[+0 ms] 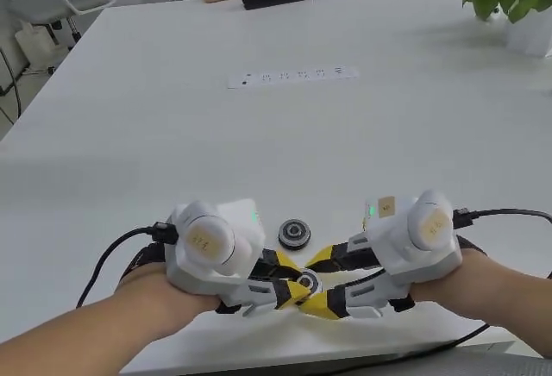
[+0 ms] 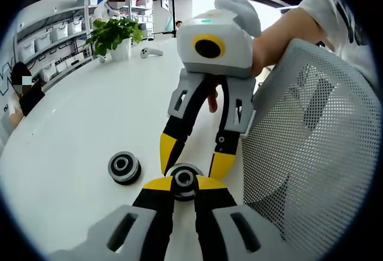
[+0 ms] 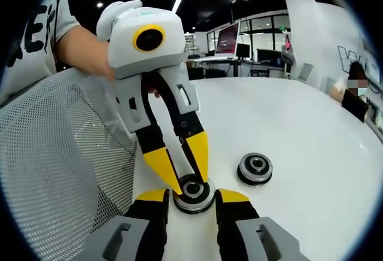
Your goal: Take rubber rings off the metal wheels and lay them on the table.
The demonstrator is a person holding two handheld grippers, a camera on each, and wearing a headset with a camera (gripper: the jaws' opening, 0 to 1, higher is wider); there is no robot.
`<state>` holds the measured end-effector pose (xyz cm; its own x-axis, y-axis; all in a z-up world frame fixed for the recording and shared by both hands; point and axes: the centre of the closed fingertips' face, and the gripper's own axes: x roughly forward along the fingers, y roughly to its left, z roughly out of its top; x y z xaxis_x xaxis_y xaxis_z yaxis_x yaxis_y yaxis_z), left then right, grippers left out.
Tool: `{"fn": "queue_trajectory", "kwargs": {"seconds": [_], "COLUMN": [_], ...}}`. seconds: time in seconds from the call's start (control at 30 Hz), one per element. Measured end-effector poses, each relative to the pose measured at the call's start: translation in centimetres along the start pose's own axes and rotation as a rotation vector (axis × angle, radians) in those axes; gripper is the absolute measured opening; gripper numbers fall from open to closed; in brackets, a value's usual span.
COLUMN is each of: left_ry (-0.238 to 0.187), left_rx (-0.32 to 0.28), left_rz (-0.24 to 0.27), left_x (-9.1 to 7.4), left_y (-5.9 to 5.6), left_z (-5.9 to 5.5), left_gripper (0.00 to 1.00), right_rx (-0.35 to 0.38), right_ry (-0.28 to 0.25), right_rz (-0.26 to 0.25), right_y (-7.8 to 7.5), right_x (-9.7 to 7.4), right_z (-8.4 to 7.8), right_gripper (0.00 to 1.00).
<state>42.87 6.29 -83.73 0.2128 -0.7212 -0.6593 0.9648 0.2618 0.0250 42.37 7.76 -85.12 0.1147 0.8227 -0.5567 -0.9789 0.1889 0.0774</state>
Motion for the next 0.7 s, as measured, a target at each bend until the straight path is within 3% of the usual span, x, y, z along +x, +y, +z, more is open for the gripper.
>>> {"fn": "queue_trajectory", "kwargs": {"seconds": [0.7], "left_ry": [-0.006], "left_rx": [-0.004], "left_rz": [0.002], "left_x": [0.0], "left_y": [-0.02], "left_z": [-0.01], "left_gripper": [0.07], "right_rx": [0.028], "right_ry": [-0.012], "right_rz": [-0.03], "right_y": [-0.08], "right_x": [-0.98], "right_z": [-0.51], "right_gripper": [0.23]}}
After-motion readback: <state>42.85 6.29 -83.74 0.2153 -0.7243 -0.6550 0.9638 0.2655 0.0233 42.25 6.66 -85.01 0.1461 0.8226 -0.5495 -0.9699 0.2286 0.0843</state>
